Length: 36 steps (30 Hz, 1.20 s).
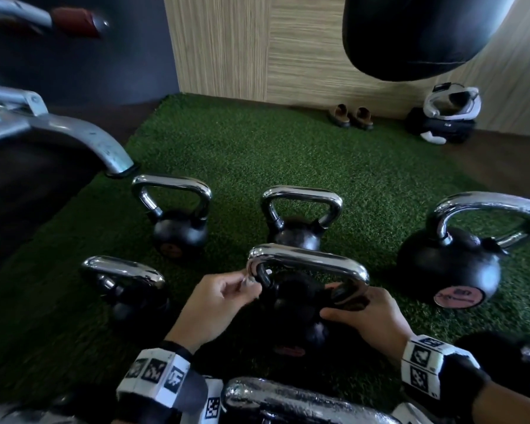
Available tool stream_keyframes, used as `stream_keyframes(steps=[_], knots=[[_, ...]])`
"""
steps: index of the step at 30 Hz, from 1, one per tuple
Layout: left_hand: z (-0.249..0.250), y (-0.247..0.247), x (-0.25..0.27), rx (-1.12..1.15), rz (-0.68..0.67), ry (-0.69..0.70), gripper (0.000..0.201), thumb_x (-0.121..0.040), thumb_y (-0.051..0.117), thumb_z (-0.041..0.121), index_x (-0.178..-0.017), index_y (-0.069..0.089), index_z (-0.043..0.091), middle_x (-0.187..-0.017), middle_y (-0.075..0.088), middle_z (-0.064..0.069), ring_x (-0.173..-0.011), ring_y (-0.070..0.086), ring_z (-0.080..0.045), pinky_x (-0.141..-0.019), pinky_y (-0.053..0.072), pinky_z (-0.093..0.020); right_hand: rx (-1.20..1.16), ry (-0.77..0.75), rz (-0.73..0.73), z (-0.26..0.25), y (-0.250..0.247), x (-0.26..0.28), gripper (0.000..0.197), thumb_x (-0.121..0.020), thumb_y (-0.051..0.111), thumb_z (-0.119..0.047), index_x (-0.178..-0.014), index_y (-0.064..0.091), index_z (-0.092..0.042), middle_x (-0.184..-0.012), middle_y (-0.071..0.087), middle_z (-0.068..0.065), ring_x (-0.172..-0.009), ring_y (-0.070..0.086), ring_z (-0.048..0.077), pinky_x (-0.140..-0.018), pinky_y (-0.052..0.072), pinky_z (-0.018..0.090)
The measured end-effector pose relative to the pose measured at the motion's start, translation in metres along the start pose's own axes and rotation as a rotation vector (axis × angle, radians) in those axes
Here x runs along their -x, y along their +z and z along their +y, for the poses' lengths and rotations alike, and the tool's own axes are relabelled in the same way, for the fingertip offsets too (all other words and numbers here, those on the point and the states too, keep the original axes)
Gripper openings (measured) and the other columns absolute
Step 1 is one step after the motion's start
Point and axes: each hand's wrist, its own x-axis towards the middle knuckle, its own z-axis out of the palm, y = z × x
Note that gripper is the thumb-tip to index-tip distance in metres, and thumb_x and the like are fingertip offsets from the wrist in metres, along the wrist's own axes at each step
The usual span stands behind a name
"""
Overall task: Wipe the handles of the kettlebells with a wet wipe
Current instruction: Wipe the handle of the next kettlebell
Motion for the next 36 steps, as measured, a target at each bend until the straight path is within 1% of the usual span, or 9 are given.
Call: stream_keyframes(steps=[2,6,11,15,19,21,24,32,36], knots=[[0.000,0.006,0.001,-0.006,0.116,0.037,0.033,-0.091,0.072,0.049,-0.085,0.080,0.017,-0.078,0.075,-0.005,-0.078,0.065,-0.007,-0.088,0.062,-0.042,0.021,-0.007,0.003,-0.004,-0.001,0.003,0.041,-0.056,0.099,-0.033,-0.093,0.081,-0.038,-0.083,0.079,-0.017,-0.085,0.074,-0.003,-0.092,0.057,0.027],[0.002,0.013,-0.010,-0.020,0.194,0.052,0.017,-0.094,0.072,0.031,-0.082,0.083,0.024,-0.067,0.071,0.013,-0.071,0.063,0.003,-0.077,0.059,-0.028,0.110,-0.029,0.068,-0.006,-0.003,0.012,0.034,-0.054,0.099,-0.038,-0.082,0.081,-0.033,-0.073,0.076,-0.021,-0.071,0.070,-0.008,-0.071,0.054,0.015],[0.006,0.024,-0.055,-0.107,0.232,0.053,0.012,-0.092,0.075,0.040,-0.097,0.081,0.032,-0.079,0.080,0.004,-0.076,0.074,-0.008,-0.080,0.064,-0.046,0.239,-0.338,0.008,-0.001,0.000,0.031,0.017,-0.065,0.082,-0.039,-0.077,0.075,-0.030,-0.081,0.071,-0.024,-0.071,0.067,-0.006,-0.061,0.047,0.010],[0.016,0.037,-0.085,-0.064,0.112,0.060,0.017,-0.086,0.076,0.044,-0.099,0.081,0.033,-0.077,0.078,0.009,-0.073,0.068,-0.004,-0.086,0.063,-0.050,0.291,-0.426,-0.171,-0.004,0.004,0.016,0.030,-0.073,0.067,-0.015,-0.084,0.076,-0.041,-0.084,0.067,-0.033,-0.076,0.065,-0.008,-0.069,0.045,0.006],[0.017,0.028,-0.092,0.006,-0.123,0.032,0.018,-0.096,0.072,0.022,-0.109,0.081,0.014,-0.089,0.077,0.006,-0.085,0.066,-0.005,-0.094,0.056,-0.038,0.172,-0.380,-0.129,-0.015,0.006,-0.011,0.032,-0.074,0.076,-0.034,-0.089,0.067,-0.061,-0.093,0.064,-0.012,-0.082,0.065,0.003,-0.074,0.045,0.009],[0.011,0.026,-0.089,-0.093,-0.106,0.086,0.024,-0.094,0.074,0.023,-0.116,0.079,0.013,-0.106,0.080,0.004,-0.100,0.072,-0.007,-0.102,0.056,-0.040,0.169,-0.343,-0.131,-0.018,0.013,-0.020,0.051,-0.072,0.082,-0.046,-0.115,0.057,-0.056,-0.107,0.058,-0.013,-0.095,0.060,-0.005,-0.084,0.042,0.003],[0.012,0.032,-0.085,-0.204,0.021,0.102,0.037,-0.084,0.082,0.038,-0.114,0.080,0.016,-0.107,0.079,0.009,-0.102,0.074,-0.002,-0.101,0.058,-0.037,0.200,-0.240,-0.187,-0.011,0.024,-0.032,0.045,-0.079,0.086,-0.038,-0.112,0.060,-0.054,-0.112,0.058,-0.020,-0.102,0.054,-0.018,-0.094,0.043,0.006],[0.041,0.036,-0.090,-0.028,0.143,0.131,0.035,-0.081,0.082,0.041,-0.111,0.080,0.024,-0.107,0.079,0.010,-0.106,0.073,-0.005,-0.098,0.058,-0.038,0.154,-0.171,-0.141,0.008,0.032,-0.040,0.055,-0.076,0.086,-0.045,-0.127,0.069,-0.035,-0.123,0.065,-0.016,-0.117,0.059,-0.004,-0.108,0.044,0.025],[0.050,0.032,-0.091,0.137,0.092,0.048,0.039,-0.082,0.087,0.033,-0.114,0.079,0.012,-0.112,0.079,-0.001,-0.109,0.073,-0.013,-0.102,0.057,-0.046,0.133,-0.175,-0.151,0.010,0.032,-0.040,0.058,-0.073,0.086,-0.049,-0.126,0.070,-0.031,-0.125,0.065,-0.013,-0.121,0.058,-0.001,-0.112,0.044,0.033]])
